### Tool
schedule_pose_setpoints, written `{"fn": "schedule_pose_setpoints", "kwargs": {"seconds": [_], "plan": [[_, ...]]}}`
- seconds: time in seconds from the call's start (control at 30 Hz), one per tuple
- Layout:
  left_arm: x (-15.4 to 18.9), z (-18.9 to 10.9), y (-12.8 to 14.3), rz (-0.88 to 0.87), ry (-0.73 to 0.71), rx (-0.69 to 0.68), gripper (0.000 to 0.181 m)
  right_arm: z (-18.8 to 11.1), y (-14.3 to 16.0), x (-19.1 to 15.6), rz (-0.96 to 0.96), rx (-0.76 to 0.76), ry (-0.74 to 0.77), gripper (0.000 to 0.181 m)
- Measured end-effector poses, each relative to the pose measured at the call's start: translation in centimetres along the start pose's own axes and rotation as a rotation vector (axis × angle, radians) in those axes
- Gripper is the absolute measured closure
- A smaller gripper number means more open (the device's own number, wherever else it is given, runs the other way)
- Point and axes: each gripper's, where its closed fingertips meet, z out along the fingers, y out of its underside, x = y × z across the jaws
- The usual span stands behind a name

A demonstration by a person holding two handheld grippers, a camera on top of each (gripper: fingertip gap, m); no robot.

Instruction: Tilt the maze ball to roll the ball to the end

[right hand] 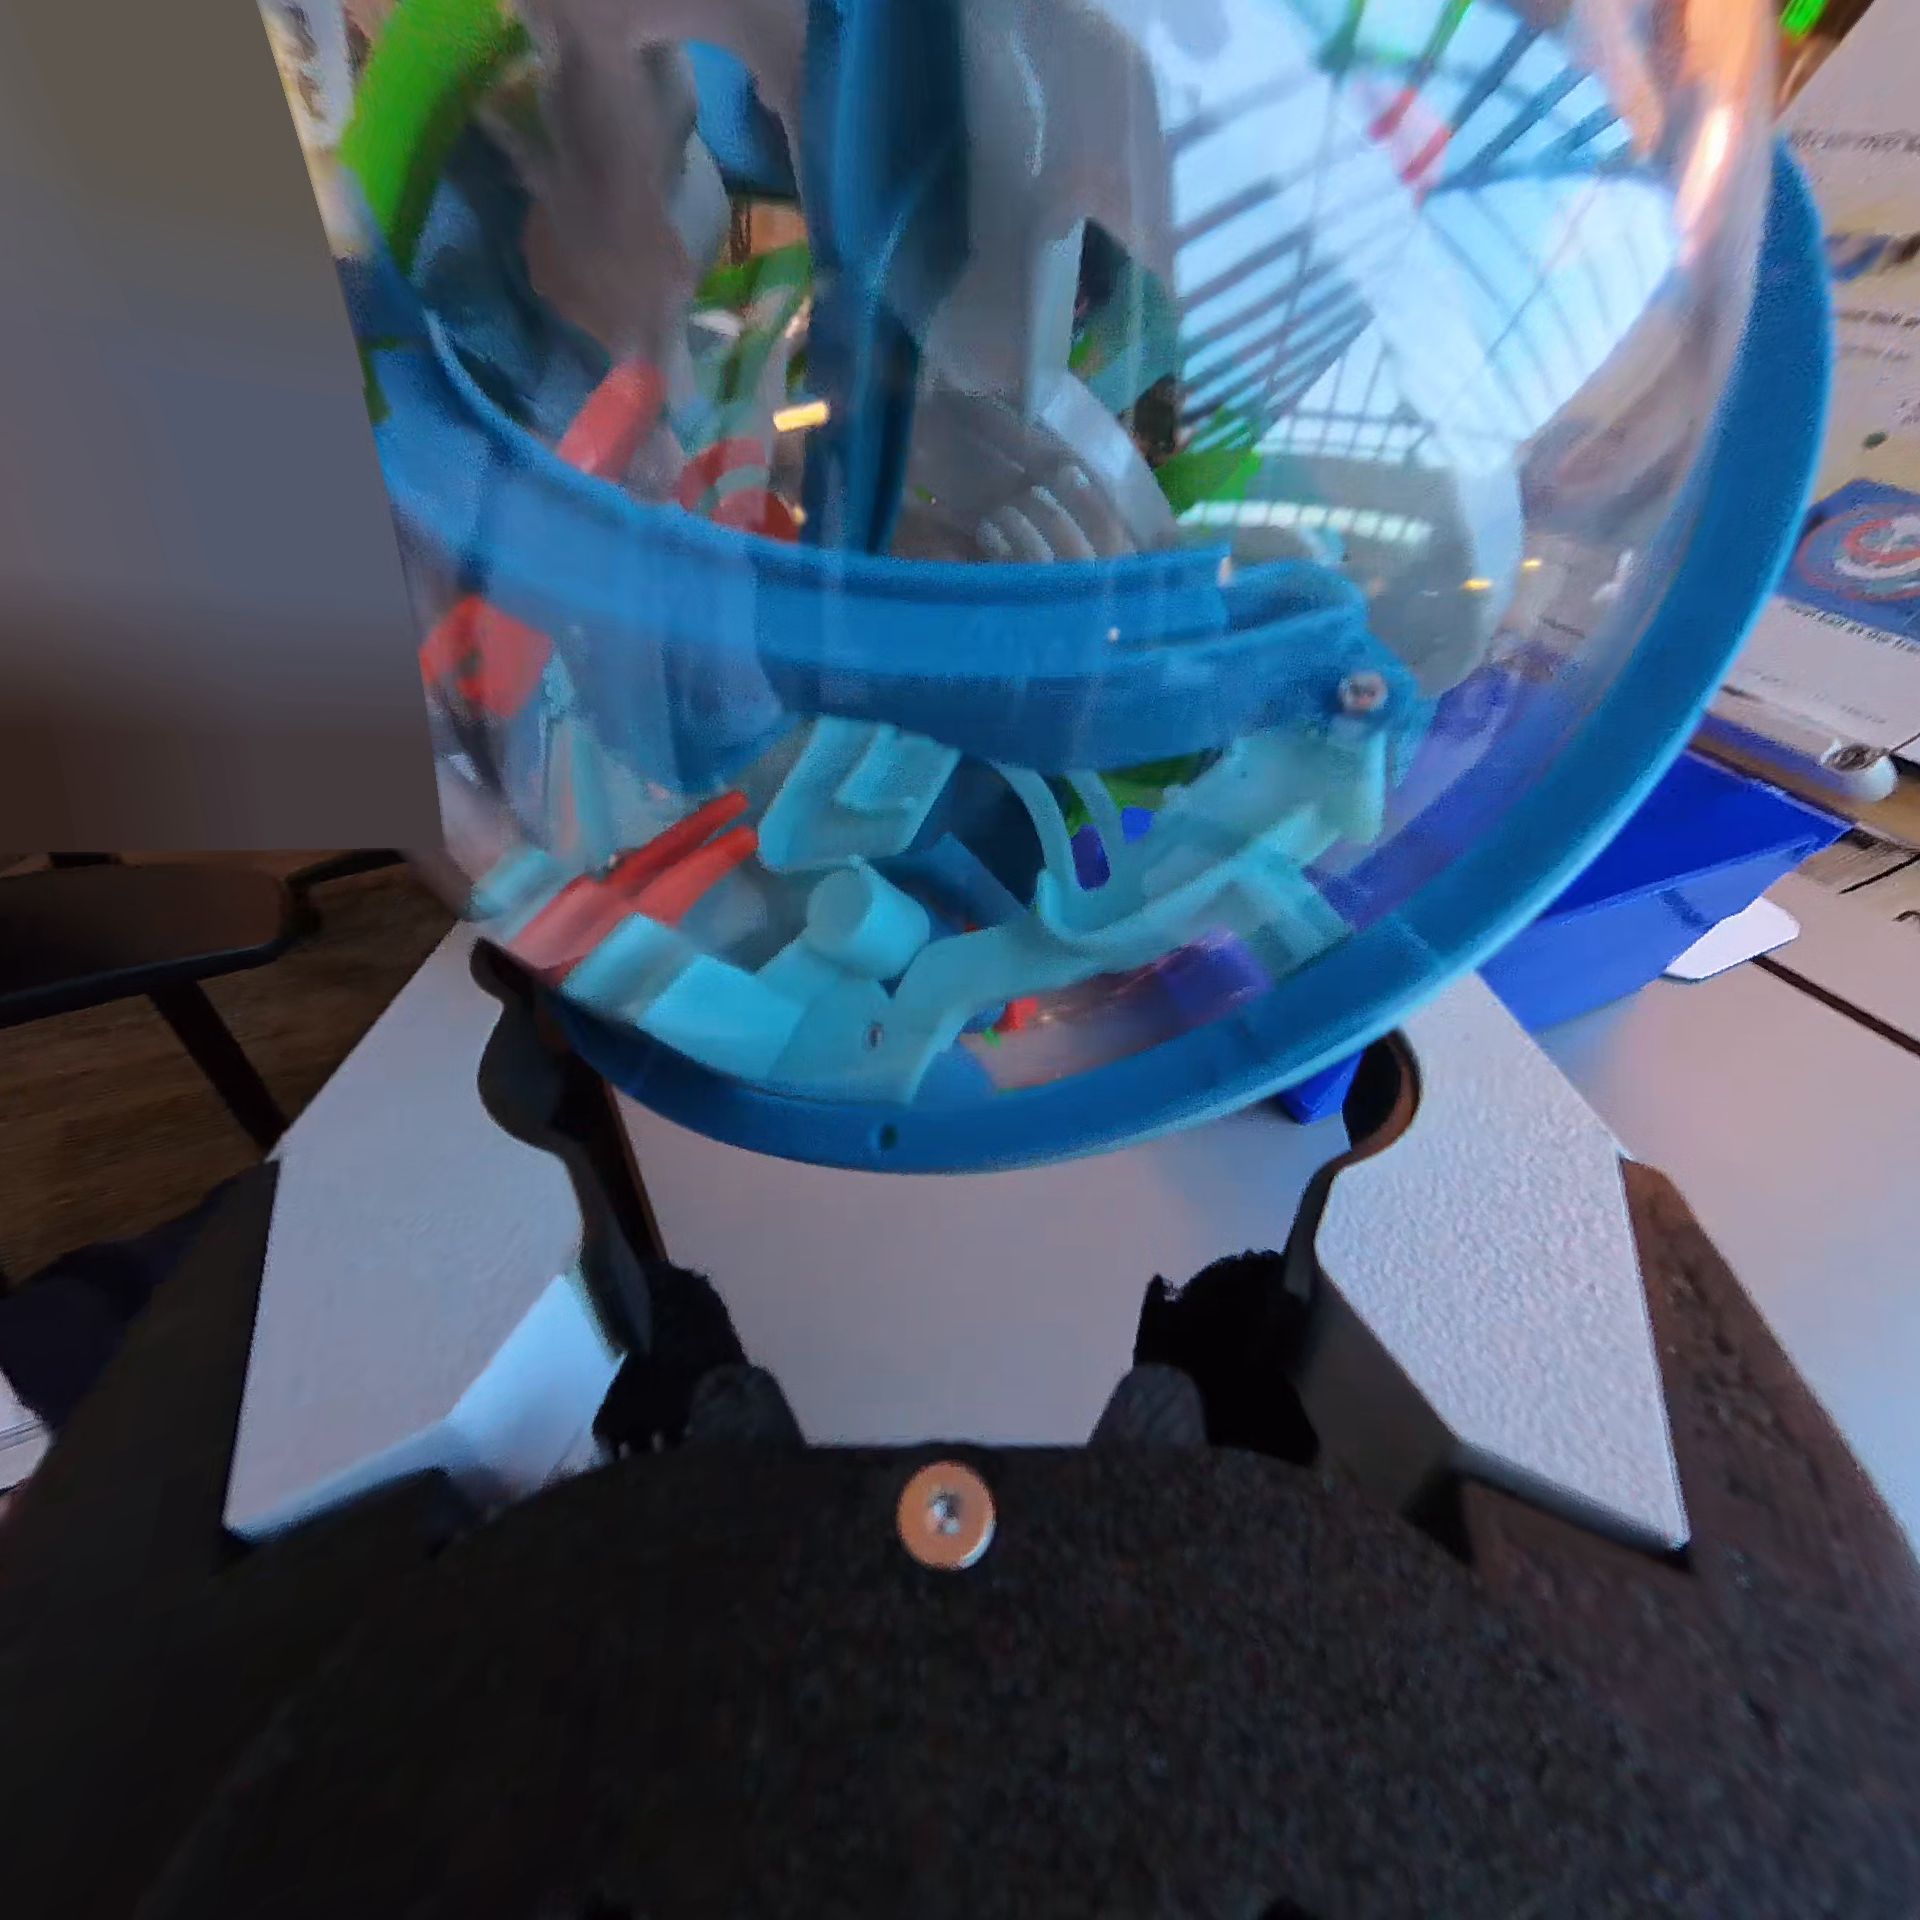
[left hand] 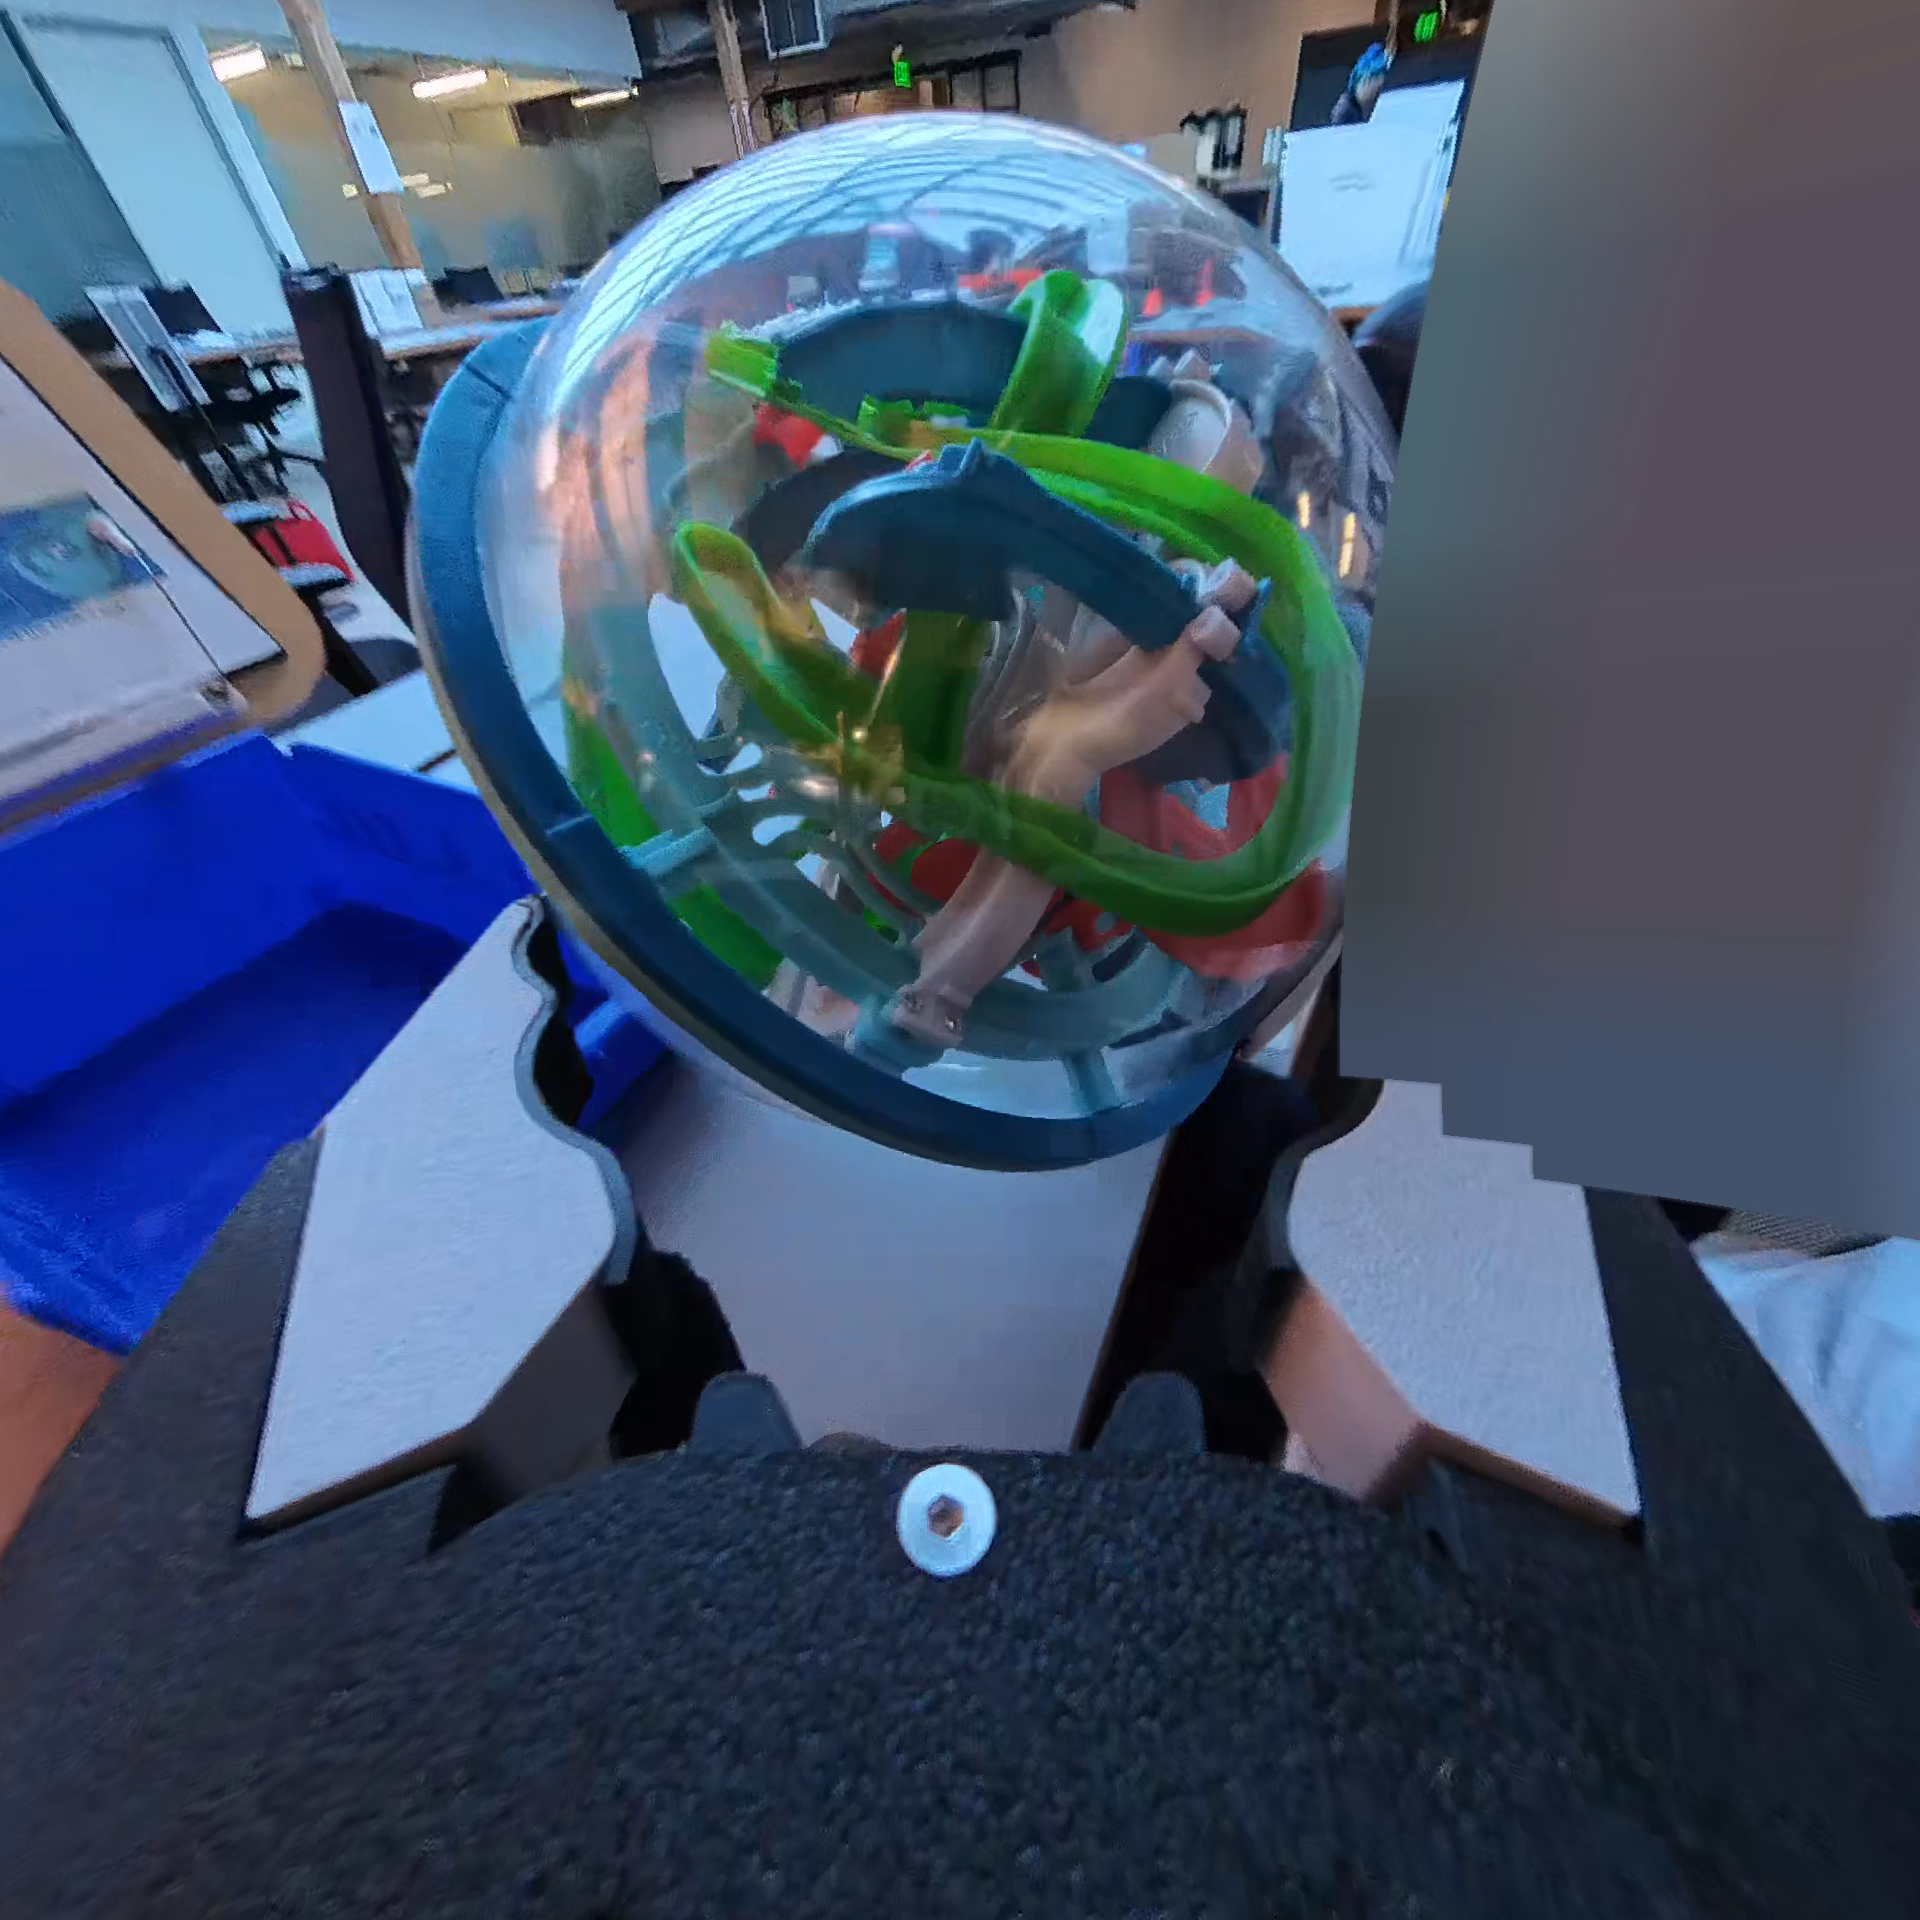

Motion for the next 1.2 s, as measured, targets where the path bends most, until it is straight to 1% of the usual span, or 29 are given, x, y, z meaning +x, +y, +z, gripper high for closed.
{"fn": "schedule_pose_setpoints", "kwargs": {"seconds": [0.03, 0.2, 0.27, 0.33, 0.43, 0.53, 0.6, 0.73, 0.93, 1.2], "plan": [[-0.1, 0.1, 0.5, -0.052, 0.014, 0.002, 0.04, -0.1, 0.1, 0.0, 0.009, -0.012, -0.009, 0.027], [-0.3, 0.6, 3.9, -0.298, 0.119, -0.005, 0.041, -0.3, 0.6, 0.1, 0.012, -0.046, -0.035, 0.027], [-0.1, 0.8, 5.6, -0.399, 0.174, -0.027, 0.046, -0.3, 1.1, 0.1, 0.061, -0.066, -0.066, 0.027], [0.0, 0.9, 6.7, -0.446, 0.197, -0.032, 0.053, -0.3, 1.5, 0.2, 0.144, -0.066, -0.102, 0.028], [0.1, 1.1, 7.7, -0.443, 0.195, -0.066, 0.062, -0.4, 1.8, 0.6, 0.231, -0.042, -0.136, 0.028], [0.2, 1.2, 8.0, -0.411, 0.191, -0.08, 0.076, -0.8, 1.4, 1.0, 0.319, 0.0, -0.171, 0.028], [0.3, 1.2, 7.8, -0.408, 0.197, -0.069, 0.079, -1.1, 1.1, 1.1, 0.319, 0.024, -0.182, 0.028], [0.5, 1.2, 7.8, -0.377, 0.196, -0.074, 0.08, -1.3, 0.9, 1.0, 0.285, 0.038, -0.186, 0.028], [0.7, 0.9, 7.5, -0.382, 0.21, -0.056, 0.086, -1.6, 0.7, 0.9, 0.303, 0.071, -0.212, 0.028], [1.0, 0.9, 8.1, -0.365, 0.218, -0.076, 0.088, -1.7, 0.6, 0.7, 0.273, 0.108, -0.226, 0.028]]}}
